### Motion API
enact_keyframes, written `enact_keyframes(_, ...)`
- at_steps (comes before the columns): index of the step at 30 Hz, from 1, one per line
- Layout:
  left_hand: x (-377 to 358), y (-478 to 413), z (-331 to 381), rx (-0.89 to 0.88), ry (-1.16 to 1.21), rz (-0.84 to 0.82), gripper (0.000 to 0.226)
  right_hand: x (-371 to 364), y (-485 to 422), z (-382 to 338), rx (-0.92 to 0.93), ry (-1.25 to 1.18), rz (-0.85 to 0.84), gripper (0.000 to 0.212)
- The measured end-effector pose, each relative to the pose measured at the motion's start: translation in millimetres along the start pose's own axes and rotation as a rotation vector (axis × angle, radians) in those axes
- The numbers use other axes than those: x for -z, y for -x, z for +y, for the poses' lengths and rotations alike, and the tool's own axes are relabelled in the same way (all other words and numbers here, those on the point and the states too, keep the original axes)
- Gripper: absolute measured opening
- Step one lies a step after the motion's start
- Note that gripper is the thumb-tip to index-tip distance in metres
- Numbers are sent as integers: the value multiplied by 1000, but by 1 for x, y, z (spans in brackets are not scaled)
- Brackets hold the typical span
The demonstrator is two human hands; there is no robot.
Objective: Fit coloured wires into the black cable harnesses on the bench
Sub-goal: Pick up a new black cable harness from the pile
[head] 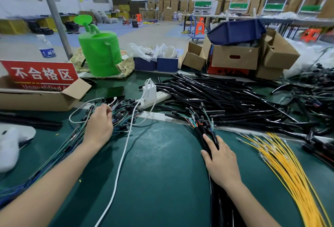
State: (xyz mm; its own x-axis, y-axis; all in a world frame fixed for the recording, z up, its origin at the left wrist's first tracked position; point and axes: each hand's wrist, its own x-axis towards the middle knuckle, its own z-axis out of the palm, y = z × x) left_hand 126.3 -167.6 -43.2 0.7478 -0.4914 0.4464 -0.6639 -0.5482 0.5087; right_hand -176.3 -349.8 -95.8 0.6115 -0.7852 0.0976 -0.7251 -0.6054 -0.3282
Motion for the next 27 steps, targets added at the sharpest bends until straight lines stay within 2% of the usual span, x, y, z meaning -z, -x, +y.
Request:
enact_keyframes(2, 5, 4, -4, 15, 79, 17, 8, 0, 0, 0, 0, -2, 2, 52)
enact_keyframes(4, 12, 10, -10, 33, 46, -53, 3, 0, 0, 0, 0, -9, 6, 52)
enact_keyframes(7, 17, 23, -17, 63, -81, -197, 28, 1, -1, -1, 0, -17, 8, 53)
enact_keyframes(10, 22, 37, -20, 36, -148, -128, 38, 2, -1, 1, -4, -17, 9, 53)
enact_keyframes(13, 32, 43, -22, 55, -183, -93, 33, 2, -1, 1, -5, -13, 9, 53)
enact_keyframes(16, 43, 45, -23, 144, -234, -106, 17, 2, 0, 1, -4, -19, 4, 54)
enact_keyframes(18, 52, 45, -21, 186, -258, -130, 19, 1, 0, 1, -2, -26, 12, 54)
enact_keyframes(24, 96, 23, -2, 198, -117, -155, 25, 2, 0, 0, 0, -43, 17, 54)
enact_keyframes(27, 117, 5, 3, 175, 171, -100, 30, 2, 0, 0, -2, -46, 13, 54)
